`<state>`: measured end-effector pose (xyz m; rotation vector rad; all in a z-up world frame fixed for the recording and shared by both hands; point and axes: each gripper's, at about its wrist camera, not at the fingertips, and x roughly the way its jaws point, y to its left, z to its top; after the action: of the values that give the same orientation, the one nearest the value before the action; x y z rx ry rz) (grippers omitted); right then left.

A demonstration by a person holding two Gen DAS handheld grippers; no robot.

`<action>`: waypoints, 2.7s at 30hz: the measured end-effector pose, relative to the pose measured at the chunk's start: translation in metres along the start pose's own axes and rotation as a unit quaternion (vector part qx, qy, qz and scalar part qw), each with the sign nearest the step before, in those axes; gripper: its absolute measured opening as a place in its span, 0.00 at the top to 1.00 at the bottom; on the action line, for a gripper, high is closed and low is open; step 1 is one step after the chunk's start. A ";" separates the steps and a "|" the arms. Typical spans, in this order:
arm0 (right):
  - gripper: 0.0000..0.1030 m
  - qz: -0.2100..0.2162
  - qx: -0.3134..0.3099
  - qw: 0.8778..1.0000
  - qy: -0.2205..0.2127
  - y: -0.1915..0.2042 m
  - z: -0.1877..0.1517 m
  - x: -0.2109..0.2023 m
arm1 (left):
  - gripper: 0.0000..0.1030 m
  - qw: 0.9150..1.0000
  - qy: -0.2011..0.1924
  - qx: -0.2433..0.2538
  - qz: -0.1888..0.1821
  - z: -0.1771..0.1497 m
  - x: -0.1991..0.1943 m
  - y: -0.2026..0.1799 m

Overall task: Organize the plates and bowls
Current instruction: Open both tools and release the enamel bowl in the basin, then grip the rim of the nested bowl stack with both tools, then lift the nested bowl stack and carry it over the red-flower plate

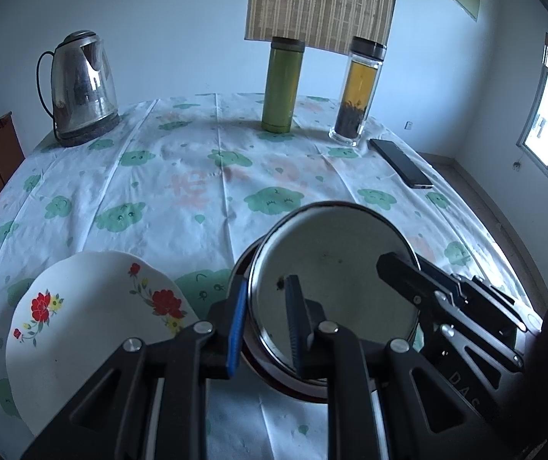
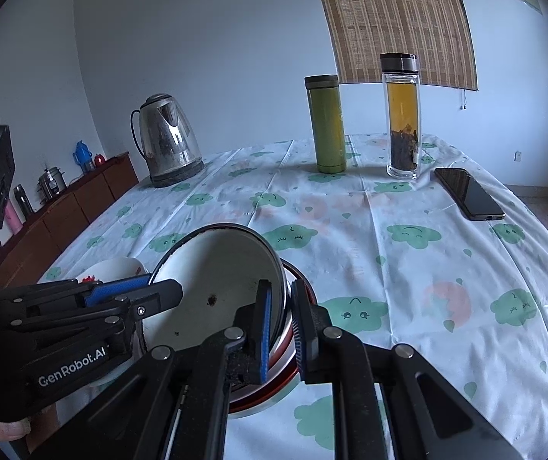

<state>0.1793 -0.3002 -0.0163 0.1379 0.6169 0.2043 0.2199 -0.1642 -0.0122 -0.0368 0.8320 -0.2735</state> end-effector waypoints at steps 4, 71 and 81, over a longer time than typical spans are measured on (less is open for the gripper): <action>0.69 0.016 0.004 1.000 -0.005 0.001 0.001 -0.001 | 0.84 1.000 0.004 -0.003 -0.009 0.000 0.000 0.000; 0.70 -0.011 0.040 0.998 0.047 -0.019 -0.015 0.007 | 0.48 0.997 0.056 -0.028 -0.055 -0.016 0.020 0.001; 0.72 -0.011 0.030 0.999 0.042 -0.014 -0.011 0.004 | 0.48 0.997 0.045 -0.030 -0.049 -0.014 0.013 0.001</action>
<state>0.1778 -0.3124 -0.0302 0.1815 0.7078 0.1698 0.2179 -0.1652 -0.0314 -0.1235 0.9291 -0.3451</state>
